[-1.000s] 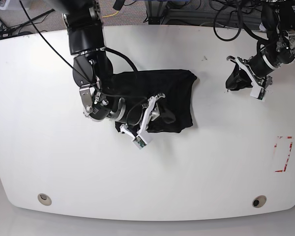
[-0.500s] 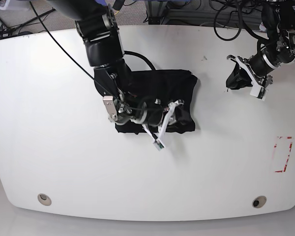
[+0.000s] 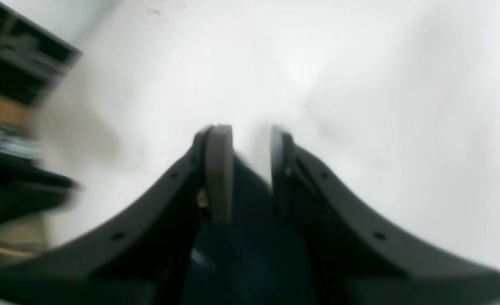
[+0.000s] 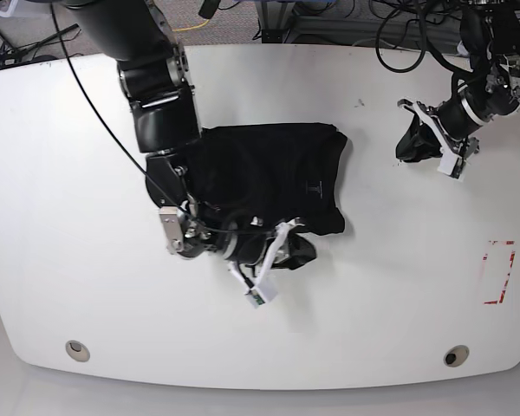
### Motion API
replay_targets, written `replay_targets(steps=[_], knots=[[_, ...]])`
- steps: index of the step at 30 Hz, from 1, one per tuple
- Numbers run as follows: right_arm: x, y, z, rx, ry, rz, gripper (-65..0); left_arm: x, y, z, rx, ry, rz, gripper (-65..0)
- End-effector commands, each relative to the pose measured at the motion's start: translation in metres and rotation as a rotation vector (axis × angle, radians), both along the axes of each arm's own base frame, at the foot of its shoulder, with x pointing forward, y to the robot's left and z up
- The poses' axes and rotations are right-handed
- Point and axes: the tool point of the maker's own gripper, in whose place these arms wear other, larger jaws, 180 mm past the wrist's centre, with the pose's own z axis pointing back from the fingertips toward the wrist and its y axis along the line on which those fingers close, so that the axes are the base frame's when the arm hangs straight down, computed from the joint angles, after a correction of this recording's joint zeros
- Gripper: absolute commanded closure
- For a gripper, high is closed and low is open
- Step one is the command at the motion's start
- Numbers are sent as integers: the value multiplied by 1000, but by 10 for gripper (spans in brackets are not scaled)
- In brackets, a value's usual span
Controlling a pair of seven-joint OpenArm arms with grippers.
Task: Fold the T-shirt properly
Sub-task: 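Grasp opposite edges of the folded shirt with both grippers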
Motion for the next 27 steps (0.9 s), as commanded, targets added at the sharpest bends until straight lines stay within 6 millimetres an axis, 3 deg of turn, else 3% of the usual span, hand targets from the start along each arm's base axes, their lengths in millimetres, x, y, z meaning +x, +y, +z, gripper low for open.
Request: replay_targets(steps=[1, 5, 9, 13, 18, 24, 27], knots=[[11, -31, 25, -10, -90, -38, -146, 10, -29, 25, -44, -84, -80, -63], [3, -77, 23, -71, -107, -99, -146, 10, -66, 31, -33, -113, -195, -63], [-6, -117, 12, -142, -93, -143, -146, 2, -106, 20, 37, -112, -337, -63], [-17, -134, -3, -186, -68, -152, -146, -1, -130, 10, 80, -118, -389, -63], [-17, -143, -26, -205, -21, -170, -146, 3, -143, 3, 106, -124, -365, -63], [-15, -158, -65, -289, -15, -189, -146, 2, -140, -32, 133, -29, -331, -63], [-15, -154, -78, -296, -15, -160, -146, -2, -133, -51, 140, 28, -326, -63]])
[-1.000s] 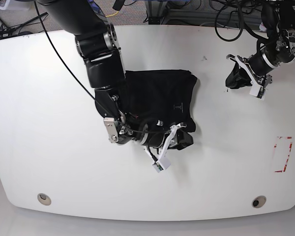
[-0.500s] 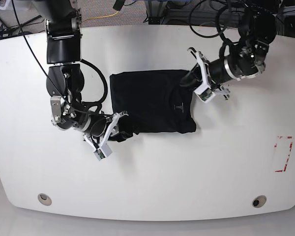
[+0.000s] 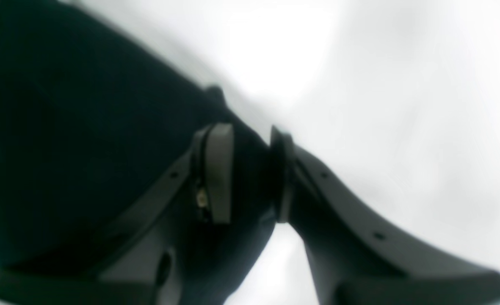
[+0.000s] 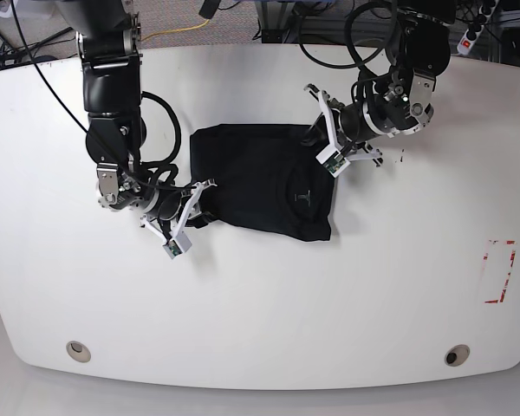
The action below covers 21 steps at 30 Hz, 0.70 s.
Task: Fold the T-shirt properly
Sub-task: 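Grasp opposite edges of the folded shirt with both grippers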
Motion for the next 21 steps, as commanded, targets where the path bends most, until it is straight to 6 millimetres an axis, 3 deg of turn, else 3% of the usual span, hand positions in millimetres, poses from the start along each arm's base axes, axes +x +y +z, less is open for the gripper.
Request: replay_targets(steps=[1, 9, 13, 17, 21], knots=[[9, -1, 2, -8, -27, 19, -146, 4, 5, -4, -7, 6, 9, -63], [5, -4, -4, -12, -22, 25, -146, 26, 43, -18, 52, 26, 77, -63], [4, -9, 4, -34, -49, 35, -144, 45, 60, -19, 75, 25, 111, -63], [5, -8, 29, -80, -99, 57, -144, 67, 67, -9, 78, -10, 128, -63], [5, -14, 59, -138, -152, 59, -144, 84, 67, 18, 76, -92, 118, -63]])
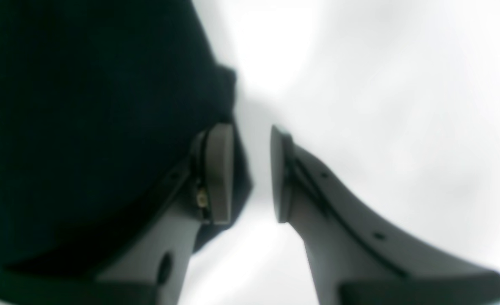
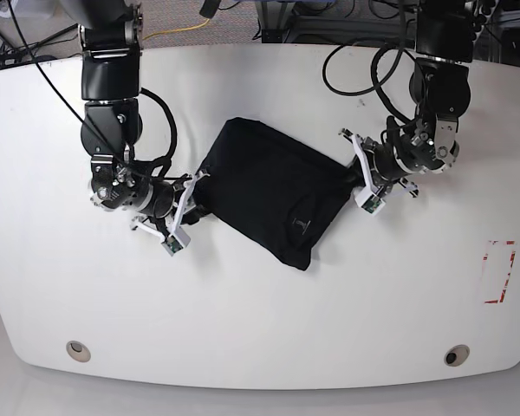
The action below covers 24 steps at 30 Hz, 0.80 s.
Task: Fold the T-shirt properly
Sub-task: 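Grasp opposite edges of the folded shirt with both grippers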
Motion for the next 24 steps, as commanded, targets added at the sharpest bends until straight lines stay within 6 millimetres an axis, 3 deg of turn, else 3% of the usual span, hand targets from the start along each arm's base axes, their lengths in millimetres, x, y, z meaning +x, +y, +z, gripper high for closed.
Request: replay_targets(steps=[1, 4, 7, 10, 18, 24], knots=[[18, 3, 45, 2, -126, 13, -144, 19, 1, 40, -8, -127, -17, -63], [16, 3, 58, -22, -153, 16, -144, 24, -3, 72, -6, -225, -32, -63], [15, 3, 60, -30, -160, 16, -144, 13, -11, 84, -11, -262, -55, -63], [15, 1, 50, -23, -134, 11, -144, 1, -22, 91, -21, -280, -82, -63], [21, -5, 15, 64, -74, -39, -144, -38, -68, 57, -91, -159, -157, -63], [16, -1, 3, 77, -49, -32, -144, -38, -59, 19, -85, -48, -118, -63]])
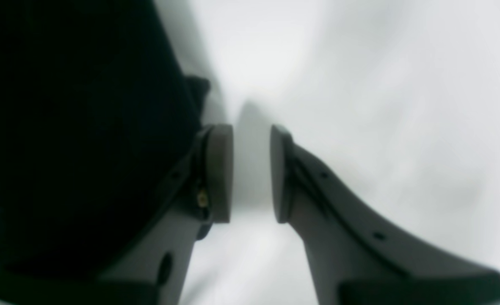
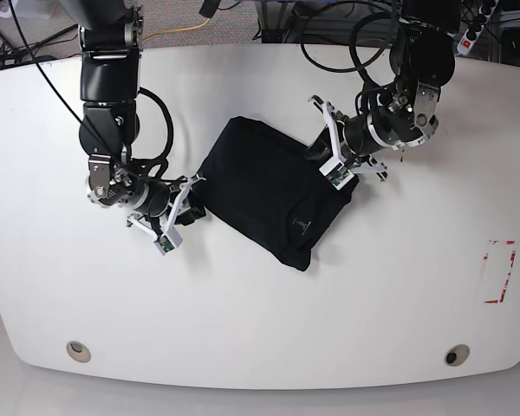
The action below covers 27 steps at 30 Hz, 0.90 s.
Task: Fold the T-shirt properly
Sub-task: 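Grasp opposite edges of the folded shirt with both grippers, then rotate the folded shirt square between both grippers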
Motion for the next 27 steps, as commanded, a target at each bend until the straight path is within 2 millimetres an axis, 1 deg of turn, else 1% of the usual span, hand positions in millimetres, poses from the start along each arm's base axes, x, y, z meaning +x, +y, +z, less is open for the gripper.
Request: replay_targets(steps=[1, 3, 5, 7, 11, 14, 16, 19, 21, 22, 24, 25, 27], knots=[[7, 7, 14, 11, -52, 33, -144, 16, 4, -1, -11, -4, 18, -63], [-4, 11, 5, 8, -30, 49, -144, 24, 7, -6, -4, 8, 27, -63], [-12, 15, 6, 6, -37, 62, -144, 33, 12, -15, 6, 34, 40, -63], [-20, 20, 5, 8, -37, 71, -144, 40, 16, -19, 12, 43, 49, -63], [-41, 26, 3, 11, -35, 82, -144, 64, 25, -7, 27, 4, 63, -63], [-57, 31, 0, 2, -14, 97, -144, 78, 41, 2, 71, -33, 68, -63], [-66, 41, 2, 3, -5, 113, -144, 88, 48, 7, 102, -55, 73, -63], [-81, 56, 8, 7, -2, 133, -144, 99, 60, 4, 159, -59, 84, -63], [-86, 64, 11, 15, -1, 141, -144, 106, 66, 5, 178, -62, 91, -63], [-90, 71, 13, 27, 4, 144, -144, 110, 67, 8, 179, -70, 94, -63], [-92, 82, 17, 47, 3, 147, -144, 114, 78, 14, 200, -85, 99, -63], [-93, 88, 19, 60, 3, 149, -144, 116, 83, 19, 213, -103, 99, -63], [-97, 109, 23, 88, 3, 183, -144, 120, 87, 34, 228, -149, 93, -63]])
